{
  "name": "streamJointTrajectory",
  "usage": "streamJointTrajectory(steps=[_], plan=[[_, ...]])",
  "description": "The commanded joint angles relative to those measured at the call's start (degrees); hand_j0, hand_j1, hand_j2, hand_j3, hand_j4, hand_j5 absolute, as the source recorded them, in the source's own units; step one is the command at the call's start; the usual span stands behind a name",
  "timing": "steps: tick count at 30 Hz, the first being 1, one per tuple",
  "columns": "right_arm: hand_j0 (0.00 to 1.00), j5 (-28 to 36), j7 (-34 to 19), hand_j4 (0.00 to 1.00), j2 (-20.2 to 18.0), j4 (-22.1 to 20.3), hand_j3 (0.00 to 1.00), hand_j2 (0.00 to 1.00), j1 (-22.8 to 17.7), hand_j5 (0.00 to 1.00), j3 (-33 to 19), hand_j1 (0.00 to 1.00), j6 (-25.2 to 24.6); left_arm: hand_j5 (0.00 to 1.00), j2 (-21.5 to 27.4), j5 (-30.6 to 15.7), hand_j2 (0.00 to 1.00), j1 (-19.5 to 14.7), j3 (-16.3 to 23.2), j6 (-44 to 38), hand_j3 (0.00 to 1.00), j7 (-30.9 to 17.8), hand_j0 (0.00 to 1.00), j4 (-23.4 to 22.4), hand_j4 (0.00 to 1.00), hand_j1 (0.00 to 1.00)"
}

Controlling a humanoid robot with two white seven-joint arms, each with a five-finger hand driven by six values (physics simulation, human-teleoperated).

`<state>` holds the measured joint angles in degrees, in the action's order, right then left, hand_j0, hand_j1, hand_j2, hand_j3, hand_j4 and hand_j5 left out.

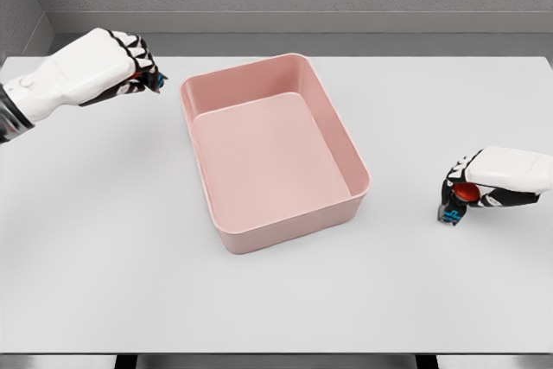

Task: Put the industrial switch in the basket with both arms

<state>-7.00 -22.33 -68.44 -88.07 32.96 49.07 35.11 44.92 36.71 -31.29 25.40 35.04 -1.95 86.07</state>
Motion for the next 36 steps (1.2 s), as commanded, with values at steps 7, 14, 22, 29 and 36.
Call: streamJointTrajectory(steps=[7, 14, 22, 29, 36], plan=[[0.48, 0.50, 0.27, 0.48, 0.06, -0.44, 0.48, 0.48, 1.41, 0.48, -0.11, 0.48, -0.11, 0.28, -0.80, -0.77, 0.28, -0.26, 0.18, -0.04, 0.28, 0.10, 0.28, 6.22, 0.28, 0.28], [0.47, 0.59, 0.44, 0.47, 0.85, -0.70, 0.47, 0.47, 2.46, 0.47, -0.55, 0.47, -0.11, 0.28, -5.63, -0.59, 0.28, -0.35, 0.44, -0.04, 0.28, 0.01, 0.28, 7.80, 0.28, 0.28], [0.46, 0.76, 0.62, 0.46, 2.08, -1.40, 0.46, 0.46, 4.22, 0.46, -0.55, 0.46, -0.11, 0.28, -11.70, 1.43, 0.28, -0.70, 6.24, -0.04, 0.28, -1.74, 0.28, 7.01, 0.28, 0.28], [0.46, 0.85, 0.62, 0.46, 3.22, -2.19, 0.46, 0.46, 6.24, 0.46, -0.55, 0.46, -0.11, 0.28, -13.45, 3.36, 0.28, -0.09, 7.56, -0.04, 0.28, -2.01, 0.28, 5.69, 0.28, 0.28], [0.45, 0.94, 0.62, 0.45, 3.92, -2.19, 0.45, 0.45, 7.82, 0.45, -0.55, 0.45, -0.11, 0.28, -13.37, 4.59, 0.28, 1.49, 7.47, -0.04, 0.28, -3.77, 0.28, 4.64, 0.28, 0.28]])
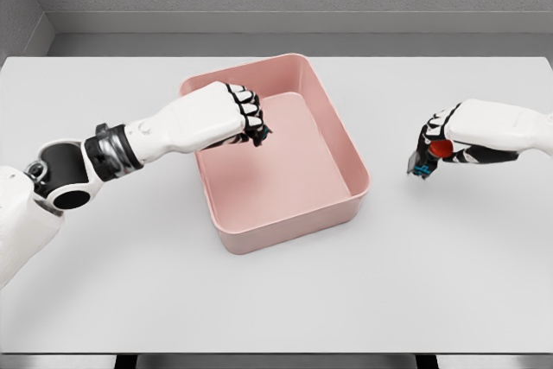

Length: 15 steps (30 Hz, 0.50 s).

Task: Put the industrial switch in the basket with both arms

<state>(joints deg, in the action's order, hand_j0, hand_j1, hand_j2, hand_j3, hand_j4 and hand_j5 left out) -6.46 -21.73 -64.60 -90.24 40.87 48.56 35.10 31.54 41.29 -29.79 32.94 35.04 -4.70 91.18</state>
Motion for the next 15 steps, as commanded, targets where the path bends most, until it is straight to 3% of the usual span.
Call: streamJointTrajectory(steps=[1, 12, 15], plan=[[0.45, 0.40, 0.02, 0.45, 0.44, -0.02, 0.45, 0.45, 0.00, 0.45, -0.05, 0.45, -0.10, 0.28, 0.01, 0.01, 0.28, 0.00, -0.07, -0.04, 0.28, -1.19, 0.28, -0.56, 0.28, 0.28], [0.45, 0.57, 0.02, 0.45, 3.34, -0.02, 0.45, 0.45, 2.99, 0.45, -0.05, 0.45, -0.10, 0.28, -0.69, 1.24, 0.28, -0.09, 1.69, -0.04, 0.28, -1.28, 0.28, -3.11, 0.28, 0.28], [0.45, 0.58, 0.02, 0.45, 3.95, -0.02, 0.45, 0.45, 3.60, 0.45, -0.05, 0.45, -0.10, 0.41, -0.78, 1.16, 0.41, -0.09, 1.69, -0.04, 0.41, -1.19, 0.41, -3.02, 0.41, 0.41]])
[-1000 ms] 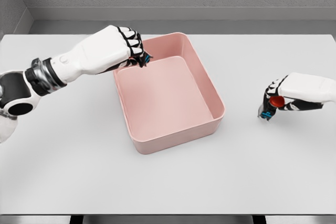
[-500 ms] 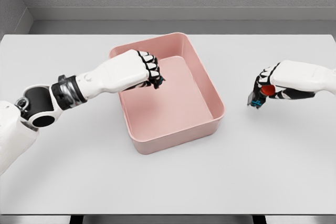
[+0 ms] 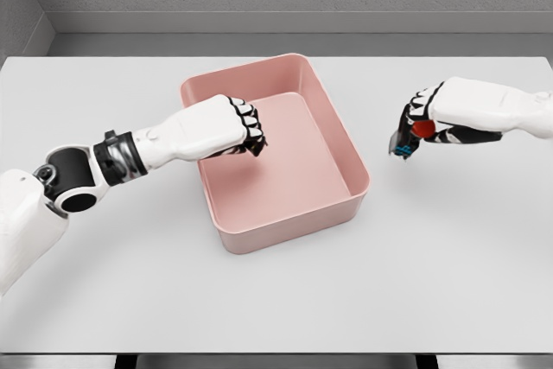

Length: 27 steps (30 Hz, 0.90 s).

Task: Put the industrial switch in the basket with both arms

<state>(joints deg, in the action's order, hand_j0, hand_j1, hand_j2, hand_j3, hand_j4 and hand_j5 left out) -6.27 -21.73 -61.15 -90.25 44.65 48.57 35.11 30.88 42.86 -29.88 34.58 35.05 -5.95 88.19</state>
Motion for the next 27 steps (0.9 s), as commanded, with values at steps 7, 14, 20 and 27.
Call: streamJointTrajectory(steps=[7, 14, 20, 27], plan=[[0.45, 0.64, 0.02, 0.45, 1.82, -0.01, 0.45, 0.45, 0.88, 0.45, -0.06, 0.45, -0.11, 0.56, -0.03, -0.50, 0.56, 0.00, -0.04, -0.05, 0.56, 0.24, 0.56, 0.05, 0.56, 0.56], [0.45, 0.73, 0.02, 0.45, 4.02, -0.10, 0.45, 0.45, 2.81, 0.45, 0.03, 0.45, -0.11, 0.72, -0.03, -0.50, 0.72, 0.00, 0.05, -0.05, 0.72, 0.50, 0.72, 0.05, 0.72, 0.72], [0.45, 0.73, 0.02, 0.45, 5.43, -0.10, 0.45, 0.45, 3.69, 0.45, 0.38, 0.45, -0.11, 0.82, -0.03, -0.50, 0.82, 0.00, -0.04, -0.05, 0.82, 0.59, 0.82, 0.05, 0.82, 0.82], [0.45, 0.73, 0.02, 0.45, 7.54, -0.01, 0.45, 0.45, 4.48, 0.45, 0.56, 0.45, -0.11, 0.99, 3.57, -3.75, 0.99, -0.35, -1.01, -0.05, 0.99, 0.68, 0.99, 1.28, 0.99, 0.99]])
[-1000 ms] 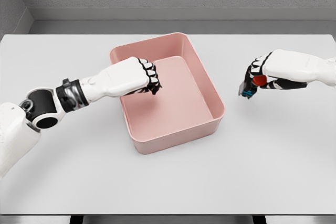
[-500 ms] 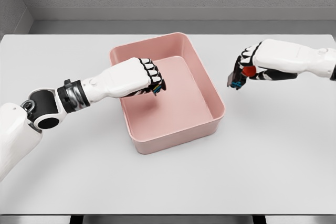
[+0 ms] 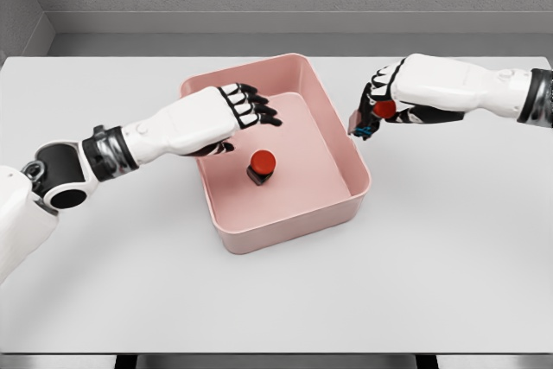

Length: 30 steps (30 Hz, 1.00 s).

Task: Put the industrial switch in the basket with both arms

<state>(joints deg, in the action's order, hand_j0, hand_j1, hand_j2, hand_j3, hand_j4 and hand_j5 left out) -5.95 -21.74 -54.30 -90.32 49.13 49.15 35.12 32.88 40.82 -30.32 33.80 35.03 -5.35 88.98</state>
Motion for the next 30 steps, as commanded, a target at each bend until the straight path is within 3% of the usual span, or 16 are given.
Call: streamJointTrajectory(steps=[1, 8, 13, 22, 24, 25, 26, 27, 30], plan=[[0.45, 0.41, 0.03, 0.45, 0.87, 0.06, 0.45, 0.45, 0.00, 0.45, -0.02, 0.45, -0.12, 1.00, 3.16, -2.85, 1.00, 0.00, -0.58, -0.03, 1.00, 0.08, 1.00, 0.84, 1.00, 1.00], [0.45, 0.41, -0.14, 0.45, 3.42, 0.06, 0.45, 0.45, 0.35, 0.45, 0.42, 0.45, -0.12, 1.00, 13.70, -6.19, 1.00, 0.97, -4.45, -0.03, 1.00, 0.08, 1.00, 4.97, 1.00, 1.00], [0.45, 0.33, -0.50, 0.45, 5.79, 0.32, 0.45, 0.45, 0.44, 0.45, 1.21, 0.45, -0.12, 1.00, 19.94, -5.93, 1.00, 4.13, -5.77, -0.03, 1.00, 0.08, 1.00, 7.17, 1.00, 1.00], [0.46, -0.29, -2.34, 0.46, 10.80, 1.46, 0.46, 0.46, 1.67, 0.46, 4.11, 0.46, -0.12, 1.00, 22.49, -5.40, 1.00, 5.45, -5.77, -0.03, 1.00, -0.01, 1.00, 7.79, 1.00, 1.00], [0.50, -0.55, -2.52, 0.50, 11.50, 1.99, 0.50, 0.50, 1.67, 0.50, 4.11, 0.50, -0.12, 1.00, 22.58, -5.49, 1.00, 5.54, -5.77, -0.03, 1.00, -0.01, 1.00, 7.79, 1.00, 1.00], [0.57, -0.73, -2.52, 0.57, 11.94, 1.99, 0.57, 0.57, 1.67, 0.57, 4.11, 0.57, -0.12, 1.00, 22.58, -5.49, 1.00, 5.54, -5.77, -0.03, 1.00, -0.01, 1.00, 7.70, 1.00, 1.00], [0.75, -0.82, -2.52, 0.75, 12.47, 1.99, 0.75, 0.75, 1.67, 0.75, 4.11, 0.75, -0.12, 1.00, 22.58, -5.49, 1.00, 5.54, -5.68, -0.03, 1.00, -0.01, 1.00, 7.79, 1.00, 1.00], [1.00, -0.99, -2.43, 1.00, 13.26, 1.90, 1.00, 1.00, 1.67, 1.00, 4.20, 1.00, -0.12, 1.00, 22.58, -5.49, 1.00, 5.54, -5.68, -0.03, 1.00, -0.01, 1.00, 7.70, 1.00, 1.00], [1.00, -0.99, -2.34, 1.00, 13.96, 1.90, 1.00, 1.00, 2.20, 1.00, 4.64, 1.00, -0.12, 1.00, 22.58, -5.49, 1.00, 5.54, -5.68, -0.03, 1.00, -0.01, 1.00, 7.79, 1.00, 1.00]])
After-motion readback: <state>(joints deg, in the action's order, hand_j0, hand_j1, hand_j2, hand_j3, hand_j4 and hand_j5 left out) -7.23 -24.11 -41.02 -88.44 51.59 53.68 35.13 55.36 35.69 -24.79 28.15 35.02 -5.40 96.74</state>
